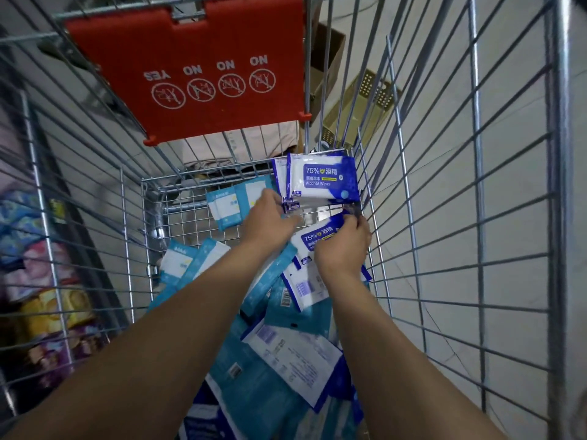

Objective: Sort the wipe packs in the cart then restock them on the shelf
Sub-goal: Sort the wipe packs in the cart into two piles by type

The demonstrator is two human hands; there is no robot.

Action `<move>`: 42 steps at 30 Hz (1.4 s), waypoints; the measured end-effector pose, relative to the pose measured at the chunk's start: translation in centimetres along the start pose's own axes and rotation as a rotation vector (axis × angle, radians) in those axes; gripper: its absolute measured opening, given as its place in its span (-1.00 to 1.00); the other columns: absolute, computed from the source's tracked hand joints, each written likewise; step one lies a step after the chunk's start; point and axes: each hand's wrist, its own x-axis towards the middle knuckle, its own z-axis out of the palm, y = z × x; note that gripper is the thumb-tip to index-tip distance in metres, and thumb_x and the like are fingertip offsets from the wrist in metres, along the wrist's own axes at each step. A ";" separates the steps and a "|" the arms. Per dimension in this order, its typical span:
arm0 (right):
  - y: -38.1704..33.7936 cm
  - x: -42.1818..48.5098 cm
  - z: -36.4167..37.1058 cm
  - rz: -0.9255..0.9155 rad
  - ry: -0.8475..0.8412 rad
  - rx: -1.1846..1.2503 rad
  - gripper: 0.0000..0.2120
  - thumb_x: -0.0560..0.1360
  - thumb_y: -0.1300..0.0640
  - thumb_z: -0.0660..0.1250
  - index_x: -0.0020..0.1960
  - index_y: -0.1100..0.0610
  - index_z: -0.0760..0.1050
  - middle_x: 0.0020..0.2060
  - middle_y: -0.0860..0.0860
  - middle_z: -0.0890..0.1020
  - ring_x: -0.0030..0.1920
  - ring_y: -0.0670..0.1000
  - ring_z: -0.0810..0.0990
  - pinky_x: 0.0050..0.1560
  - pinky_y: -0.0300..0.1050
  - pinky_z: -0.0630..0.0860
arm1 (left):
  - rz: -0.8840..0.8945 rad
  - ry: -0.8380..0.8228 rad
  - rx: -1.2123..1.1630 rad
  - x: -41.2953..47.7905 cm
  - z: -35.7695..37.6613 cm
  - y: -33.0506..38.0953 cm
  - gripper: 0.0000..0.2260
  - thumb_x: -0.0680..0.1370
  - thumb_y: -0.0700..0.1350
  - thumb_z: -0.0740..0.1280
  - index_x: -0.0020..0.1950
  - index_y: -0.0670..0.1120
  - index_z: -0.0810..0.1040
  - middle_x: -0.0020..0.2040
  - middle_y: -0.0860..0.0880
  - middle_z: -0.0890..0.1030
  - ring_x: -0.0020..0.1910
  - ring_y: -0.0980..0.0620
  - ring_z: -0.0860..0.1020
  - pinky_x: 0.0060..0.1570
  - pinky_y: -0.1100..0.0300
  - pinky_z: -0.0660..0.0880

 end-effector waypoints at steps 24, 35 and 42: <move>-4.5 0.2 -4.0 0.227 -0.155 1.280 -0.57 0.45 0.42 0.35 0.27 0.20 0.39 0.01 0.07 0.61 -0.06 0.01 0.62 -0.07 -0.16 0.60 | 0.051 -0.034 -0.778 0.6 -4.5 3.9 -0.56 0.43 -0.42 0.40 0.23 -0.12 0.40 -0.07 0.09 0.51 -0.23 0.19 0.61 -0.23 0.12 0.64; -1.4 -1.0 -2.6 -0.005 -0.179 0.765 -0.22 0.37 0.34 0.33 0.52 -0.01 0.18 0.45 0.00 0.32 0.42 0.01 0.34 0.43 -0.05 0.28 | 0.010 0.253 0.006 3.6 -1.3 4.8 -0.63 0.54 0.03 0.34 0.21 -0.19 0.44 0.28 -0.13 0.36 0.18 -0.05 0.46 0.07 0.19 0.43; 3.9 -3.1 -2.3 -0.310 -0.447 -0.319 -0.14 0.36 0.28 0.37 0.54 0.03 0.03 0.49 0.10 0.20 0.46 0.12 0.20 0.44 0.06 0.21 | 0.460 0.250 0.257 -1.1 -0.8 1.0 -0.81 0.49 -0.02 0.36 -0.02 -0.10 0.47 0.14 -0.06 0.47 0.15 -0.05 0.42 0.13 0.07 0.36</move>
